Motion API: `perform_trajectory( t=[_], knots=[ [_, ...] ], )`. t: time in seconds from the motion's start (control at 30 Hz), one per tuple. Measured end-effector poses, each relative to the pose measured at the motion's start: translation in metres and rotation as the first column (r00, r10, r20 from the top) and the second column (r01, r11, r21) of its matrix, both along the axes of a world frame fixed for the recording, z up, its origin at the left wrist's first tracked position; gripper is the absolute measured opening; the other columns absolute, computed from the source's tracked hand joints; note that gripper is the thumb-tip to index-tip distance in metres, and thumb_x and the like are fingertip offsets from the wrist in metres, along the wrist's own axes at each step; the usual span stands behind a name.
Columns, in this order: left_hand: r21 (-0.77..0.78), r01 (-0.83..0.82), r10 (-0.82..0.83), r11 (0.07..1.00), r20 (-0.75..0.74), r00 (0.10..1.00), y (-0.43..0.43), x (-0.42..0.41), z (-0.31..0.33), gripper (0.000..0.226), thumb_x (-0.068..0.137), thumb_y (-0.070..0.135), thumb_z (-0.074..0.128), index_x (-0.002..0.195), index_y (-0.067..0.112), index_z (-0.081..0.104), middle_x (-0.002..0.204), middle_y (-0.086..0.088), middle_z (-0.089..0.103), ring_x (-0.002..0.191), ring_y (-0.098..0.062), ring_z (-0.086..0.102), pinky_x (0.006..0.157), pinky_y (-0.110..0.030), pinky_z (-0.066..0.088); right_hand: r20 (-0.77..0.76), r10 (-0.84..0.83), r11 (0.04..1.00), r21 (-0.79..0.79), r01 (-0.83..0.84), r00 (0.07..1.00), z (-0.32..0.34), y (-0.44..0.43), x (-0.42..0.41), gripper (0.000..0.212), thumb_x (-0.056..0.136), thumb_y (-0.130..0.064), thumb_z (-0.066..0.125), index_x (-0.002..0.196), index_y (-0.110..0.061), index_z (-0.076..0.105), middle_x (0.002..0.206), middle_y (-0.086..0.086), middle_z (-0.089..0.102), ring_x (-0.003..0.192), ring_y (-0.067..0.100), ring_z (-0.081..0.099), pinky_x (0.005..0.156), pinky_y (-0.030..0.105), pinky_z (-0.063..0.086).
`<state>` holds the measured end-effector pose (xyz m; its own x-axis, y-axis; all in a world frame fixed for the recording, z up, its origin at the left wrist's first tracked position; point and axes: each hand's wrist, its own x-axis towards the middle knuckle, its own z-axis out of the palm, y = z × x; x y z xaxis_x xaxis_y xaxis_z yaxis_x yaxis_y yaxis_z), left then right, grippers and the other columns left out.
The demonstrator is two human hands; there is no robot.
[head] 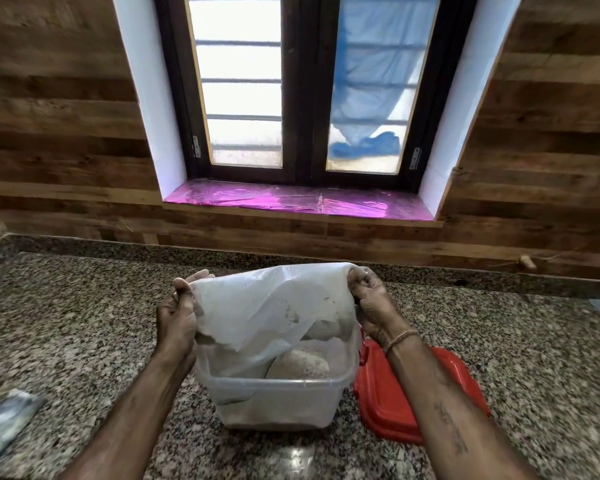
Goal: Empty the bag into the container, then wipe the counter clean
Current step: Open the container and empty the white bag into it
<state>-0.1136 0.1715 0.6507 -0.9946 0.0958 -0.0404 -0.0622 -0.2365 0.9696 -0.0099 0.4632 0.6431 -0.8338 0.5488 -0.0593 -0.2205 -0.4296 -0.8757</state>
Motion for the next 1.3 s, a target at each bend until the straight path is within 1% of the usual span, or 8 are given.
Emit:
perform_trajectory(
  t=[0.13, 0.37, 0.5, 0.7, 0.9, 1.0, 1.13, 1.3],
  knots=[
    [-0.013, -0.005, 0.005, 1.0, -0.027, 1.0, -0.008, -0.006, -0.003, 0.068, 0.085, 0.064, 0.052, 0.121, 0.01, 0.073, 0.116, -0.01, 0.071, 0.097, -0.028, 0.065, 0.057, -0.035, 0.061, 0.11, -0.043, 0.947, 0.321, 0.005, 0.993, 0.005, 0.019, 0.004, 0.01, 0.097, -0.014, 0.067, 0.088, -0.016, 0.064, 0.071, -0.005, 0.066, 0.058, 0.004, 0.052, 0.047, 0.017, 0.044],
    [0.014, -0.121, 0.121, 0.993, 0.004, 0.993, 0.002, -0.005, 0.001, 0.031, 0.104, 0.035, 0.055, 0.077, 0.02, 0.055, 0.07, 0.0, 0.052, 0.061, -0.015, 0.048, 0.057, -0.028, 0.043, 0.189, 0.04, 0.91, 0.399, -0.114, 0.981, 0.011, 0.038, -0.008, 0.014, 0.097, -0.012, 0.068, 0.085, -0.015, 0.063, 0.071, -0.002, 0.059, 0.062, 0.009, 0.049, 0.056, 0.024, 0.046],
    [0.03, -0.136, 0.134, 0.99, 0.039, 0.99, 0.003, -0.011, 0.001, 0.031, 0.104, 0.034, 0.056, 0.077, 0.02, 0.054, 0.066, 0.003, 0.06, 0.054, -0.01, 0.057, 0.042, -0.019, 0.048, 0.227, 0.044, 0.741, 0.646, -0.184, 0.973, 0.03, 0.053, -0.016, 0.014, 0.091, -0.002, 0.072, 0.084, 0.005, 0.063, 0.071, 0.007, 0.057, 0.065, 0.019, 0.05, 0.061, 0.031, 0.045],
    [-0.008, -0.093, 0.093, 0.996, 0.008, 0.996, -0.004, -0.017, 0.01, 0.043, 0.087, 0.051, 0.061, 0.102, 0.01, 0.063, 0.08, 0.0, 0.067, 0.066, -0.013, 0.062, 0.043, -0.019, 0.051, 0.311, -0.095, 0.412, 0.877, -0.247, 0.946, 0.06, 0.055, -0.019, 0.013, 0.085, -0.011, 0.08, 0.078, -0.012, 0.07, 0.076, 0.005, 0.069, 0.069, 0.012, 0.059, 0.065, 0.035, 0.056],
    [-0.497, -0.241, 0.125, 0.833, -0.255, 0.959, -0.008, -0.023, 0.008, 0.033, 0.091, 0.052, 0.066, 0.097, 0.02, 0.073, 0.094, -0.013, 0.077, 0.066, -0.016, 0.059, 0.059, -0.027, 0.043, 0.413, -0.032, 0.332, 0.863, -0.381, 0.91, 0.06, 0.064, -0.018, 0.011, 0.084, -0.013, 0.082, 0.077, -0.014, 0.075, 0.069, -0.005, 0.07, 0.066, 0.006, 0.059, 0.067, 0.032, 0.052],
    [-0.729, -0.461, -0.113, 0.507, -0.586, 0.803, 0.007, -0.012, 0.026, 0.024, 0.096, 0.053, 0.061, 0.101, 0.033, 0.073, 0.097, 0.004, 0.079, 0.084, -0.024, 0.071, 0.075, -0.037, 0.054, 0.406, 0.05, 0.402, 0.828, -0.391, 0.912, 0.059, 0.063, -0.014, 0.011, 0.088, -0.012, 0.078, 0.079, -0.01, 0.073, 0.07, -0.003, 0.067, 0.067, 0.007, 0.057, 0.067, 0.031, 0.049],
    [-0.859, -0.318, -0.4, 0.4, -0.476, 0.783, 0.064, 0.009, 0.056, 0.058, 0.093, 0.074, 0.04, 0.12, 0.033, 0.072, 0.111, 0.001, 0.078, 0.111, -0.025, 0.069, 0.103, -0.043, 0.043, 0.253, 0.187, 0.601, 0.735, -0.314, 0.949, 0.07, 0.051, -0.013, 0.012, 0.096, -0.012, 0.069, 0.086, -0.006, 0.068, 0.074, -0.003, 0.06, 0.066, 0.004, 0.054, 0.058, 0.021, 0.048],
    [-0.82, -0.283, -0.36, 0.498, -0.492, 0.792, 0.097, 0.007, 0.069, 0.04, 0.093, 0.048, 0.068, 0.062, 0.026, 0.056, 0.064, 0.005, 0.061, 0.084, -0.026, 0.07, 0.08, -0.035, 0.045, 0.123, 0.145, 0.752, 0.631, -0.19, 0.982, 0.069, 0.042, -0.008, 0.007, 0.091, -0.011, 0.075, 0.09, -0.008, 0.069, 0.078, 0.0, 0.062, 0.07, 0.007, 0.054, 0.062, 0.023, 0.046]
  ],
)
